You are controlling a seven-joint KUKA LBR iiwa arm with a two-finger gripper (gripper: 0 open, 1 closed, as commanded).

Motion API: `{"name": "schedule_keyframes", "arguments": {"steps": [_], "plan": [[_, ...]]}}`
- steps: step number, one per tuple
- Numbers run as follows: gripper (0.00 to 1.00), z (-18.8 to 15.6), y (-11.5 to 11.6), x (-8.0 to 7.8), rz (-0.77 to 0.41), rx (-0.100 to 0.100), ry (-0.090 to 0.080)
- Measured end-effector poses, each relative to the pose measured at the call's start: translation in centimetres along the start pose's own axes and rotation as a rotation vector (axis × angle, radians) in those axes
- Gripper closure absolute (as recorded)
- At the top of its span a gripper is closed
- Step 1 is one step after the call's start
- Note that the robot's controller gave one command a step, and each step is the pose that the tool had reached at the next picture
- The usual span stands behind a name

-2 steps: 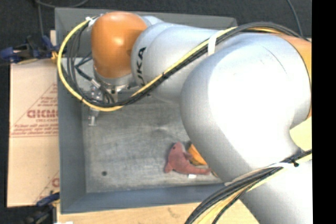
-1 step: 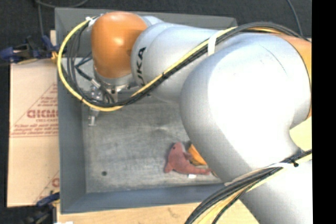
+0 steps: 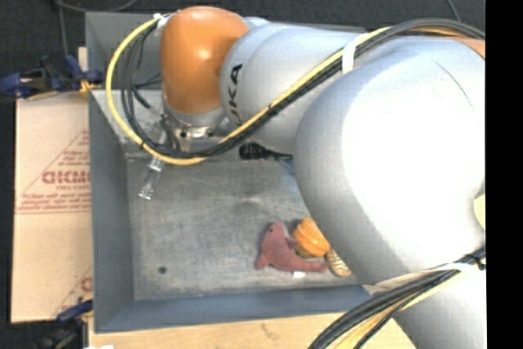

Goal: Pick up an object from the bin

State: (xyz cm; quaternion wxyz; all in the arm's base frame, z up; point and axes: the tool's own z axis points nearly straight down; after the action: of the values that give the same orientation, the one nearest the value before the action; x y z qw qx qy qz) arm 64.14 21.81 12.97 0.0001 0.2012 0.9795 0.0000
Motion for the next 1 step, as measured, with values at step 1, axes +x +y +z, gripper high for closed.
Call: {"name": "schedule_keyframes", "arguments": {"steps": [1], "plan": [[0.00,0.03,0.00,0.03,0.000,0.000,0.001]]}}
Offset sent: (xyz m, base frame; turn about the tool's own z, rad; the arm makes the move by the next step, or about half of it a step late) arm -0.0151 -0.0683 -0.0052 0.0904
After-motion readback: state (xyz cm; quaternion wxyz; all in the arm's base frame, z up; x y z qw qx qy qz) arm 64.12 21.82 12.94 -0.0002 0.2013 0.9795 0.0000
